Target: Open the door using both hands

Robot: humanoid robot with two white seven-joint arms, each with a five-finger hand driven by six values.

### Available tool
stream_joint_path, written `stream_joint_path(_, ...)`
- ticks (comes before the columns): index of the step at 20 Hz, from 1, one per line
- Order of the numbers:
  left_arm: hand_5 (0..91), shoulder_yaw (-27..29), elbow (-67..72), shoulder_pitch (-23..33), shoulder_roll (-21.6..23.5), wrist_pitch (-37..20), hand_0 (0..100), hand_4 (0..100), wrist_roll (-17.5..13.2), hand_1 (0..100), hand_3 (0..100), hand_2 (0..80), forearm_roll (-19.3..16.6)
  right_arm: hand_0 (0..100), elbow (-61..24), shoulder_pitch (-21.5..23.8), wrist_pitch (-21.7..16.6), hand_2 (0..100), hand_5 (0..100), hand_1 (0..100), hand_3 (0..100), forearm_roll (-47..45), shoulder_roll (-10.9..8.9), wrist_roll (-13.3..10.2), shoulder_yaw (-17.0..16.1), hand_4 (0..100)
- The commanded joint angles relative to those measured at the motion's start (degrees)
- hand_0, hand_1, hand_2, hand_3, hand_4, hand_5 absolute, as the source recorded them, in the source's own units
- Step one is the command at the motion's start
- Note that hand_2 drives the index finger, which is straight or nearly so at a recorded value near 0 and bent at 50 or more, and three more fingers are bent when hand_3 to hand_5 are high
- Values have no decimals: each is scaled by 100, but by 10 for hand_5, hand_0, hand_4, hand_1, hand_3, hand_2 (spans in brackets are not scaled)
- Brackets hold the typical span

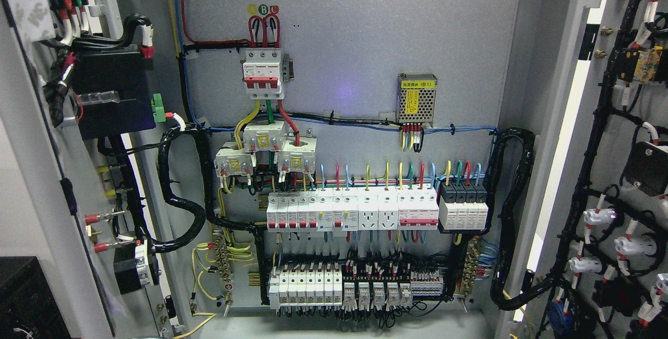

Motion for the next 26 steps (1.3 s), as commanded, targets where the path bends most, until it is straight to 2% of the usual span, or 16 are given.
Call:
stream_joint_path(1, 0, 0, 0, -18, 0, 5, 0, 0, -4, 0, 0, 0, 0, 192, 217, -184, 3, 0, 0, 0, 0, -7, 118, -5, 250, 0)
stream_joint_path(11, 0, 0, 0, -18, 0, -4, 0, 0, -4, 0, 0, 0, 0, 192, 384, -413, 3, 0, 0, 0, 0, -16, 118, -5, 681, 0)
stream_joint_path(19, 0, 0, 0, -18, 0, -4, 0, 0, -4, 0, 0, 0, 0, 192, 481, -474, -5, 0, 0, 0, 0, -24, 126, 4, 681, 0)
stream_joint_path(24, 0, 0, 0, -18, 0, -4, 0, 0, -4, 0, 0, 0, 0, 192, 420, -404, -75, 0, 0, 0, 0, -7, 65, -5, 576, 0)
stream_joint_path(26, 0, 0, 0, -18, 0, -4, 0, 0, -4, 0, 0, 0, 0, 192, 349, -256, -76, 0, 0, 0, 0, -24, -5, -5, 410, 0)
